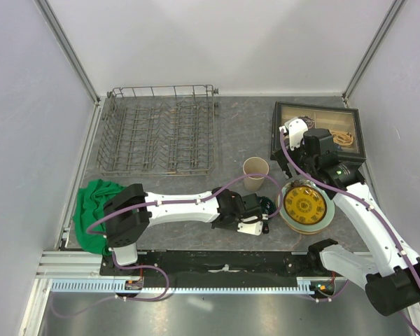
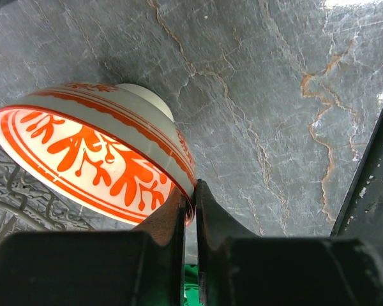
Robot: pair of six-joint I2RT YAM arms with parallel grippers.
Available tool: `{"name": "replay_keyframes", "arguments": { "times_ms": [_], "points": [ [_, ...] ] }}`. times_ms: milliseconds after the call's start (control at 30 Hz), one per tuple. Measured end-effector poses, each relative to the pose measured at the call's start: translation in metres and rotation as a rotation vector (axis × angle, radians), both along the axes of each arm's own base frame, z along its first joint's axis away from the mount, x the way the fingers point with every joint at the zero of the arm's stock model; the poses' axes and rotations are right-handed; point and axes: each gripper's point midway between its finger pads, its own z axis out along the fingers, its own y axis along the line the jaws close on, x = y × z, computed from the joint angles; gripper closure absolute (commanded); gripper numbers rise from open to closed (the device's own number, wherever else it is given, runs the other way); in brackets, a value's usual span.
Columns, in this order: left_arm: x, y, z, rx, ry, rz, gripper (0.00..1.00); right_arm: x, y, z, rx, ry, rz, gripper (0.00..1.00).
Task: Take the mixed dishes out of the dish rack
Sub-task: Place the bowl at the center of the board.
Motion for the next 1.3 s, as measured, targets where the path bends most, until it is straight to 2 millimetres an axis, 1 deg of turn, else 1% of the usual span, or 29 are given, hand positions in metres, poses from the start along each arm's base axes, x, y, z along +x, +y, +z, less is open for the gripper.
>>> {"name": "replay_keyframes", "arguments": {
  "times_ms": [300,600,667,700,867,967,1067,1167,1300],
  "points": [
    [0.0,0.001,0.0,0.004,-0.004,-0.001,0.71,-0.001,0.002,0.0,0.005,0.002,0.008,0.02],
    [-0.001,0.0,0.0,0.004,-0.004,-0.007,0.62,-0.001,0.001,-0.001,0.005,0.005,0.008,0.02],
    [-0.001,0.0,0.0,0.004,-0.004,-0.007,0.59,-0.002,0.001,-0.001,0.004,0.008,0.008,0.02],
    [-0.002,0.0,0.0,0.004,-0.004,-0.007,0.55,-0.002,0.001,-0.002,0.003,0.01,0.008,0.02],
    [-0.002,0.0,0.001,0.004,-0.004,-0.009,0.51,-0.002,0.001,-0.003,0.001,0.015,0.007,0.02],
    [-0.002,-0.001,0.002,-0.001,-0.006,-0.01,0.46,-0.002,0.001,-0.004,0.0,0.016,0.007,0.02],
    [-0.002,-0.001,0.007,-0.014,-0.012,-0.011,0.43,-0.002,0.001,-0.004,0.0,0.017,0.006,0.02],
    [0.0,-0.002,0.016,-0.038,-0.026,-0.013,0.4,-0.002,0.0,-0.004,-0.001,0.018,0.005,0.02],
    [0.004,-0.005,0.03,-0.073,-0.053,-0.012,0.29,-0.002,-0.001,-0.005,-0.002,0.022,0.002,0.02]
  ]
}}
